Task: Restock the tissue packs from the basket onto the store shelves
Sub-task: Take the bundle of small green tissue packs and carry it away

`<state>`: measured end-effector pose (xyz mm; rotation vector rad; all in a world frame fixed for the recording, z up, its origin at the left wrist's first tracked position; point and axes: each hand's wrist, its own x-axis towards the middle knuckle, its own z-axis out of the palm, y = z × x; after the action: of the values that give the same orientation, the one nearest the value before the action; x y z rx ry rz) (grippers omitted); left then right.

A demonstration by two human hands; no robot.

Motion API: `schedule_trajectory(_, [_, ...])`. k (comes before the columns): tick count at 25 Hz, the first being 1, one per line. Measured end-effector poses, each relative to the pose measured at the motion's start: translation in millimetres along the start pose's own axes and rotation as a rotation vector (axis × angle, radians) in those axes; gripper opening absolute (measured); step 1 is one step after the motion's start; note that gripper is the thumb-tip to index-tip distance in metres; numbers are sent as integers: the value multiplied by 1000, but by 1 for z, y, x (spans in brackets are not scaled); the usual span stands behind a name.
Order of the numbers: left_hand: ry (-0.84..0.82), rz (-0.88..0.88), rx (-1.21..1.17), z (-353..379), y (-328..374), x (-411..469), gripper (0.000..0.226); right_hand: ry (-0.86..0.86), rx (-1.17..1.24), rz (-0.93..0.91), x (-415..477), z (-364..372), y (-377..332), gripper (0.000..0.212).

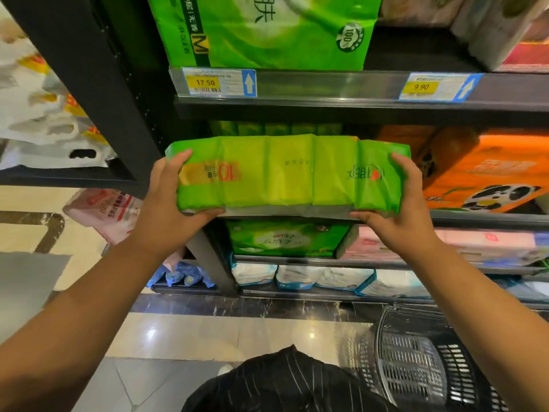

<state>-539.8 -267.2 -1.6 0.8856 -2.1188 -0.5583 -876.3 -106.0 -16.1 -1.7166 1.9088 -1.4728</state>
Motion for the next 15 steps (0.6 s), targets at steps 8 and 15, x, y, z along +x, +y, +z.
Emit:
schedule_trajectory(8, [87,98,107,8,-17,6,86,114,-106,-165,8,15,15,78])
schedule_trajectory(15, [-34,-72,169,26,-36,21,91,54,-112,14,21,41,32,79])
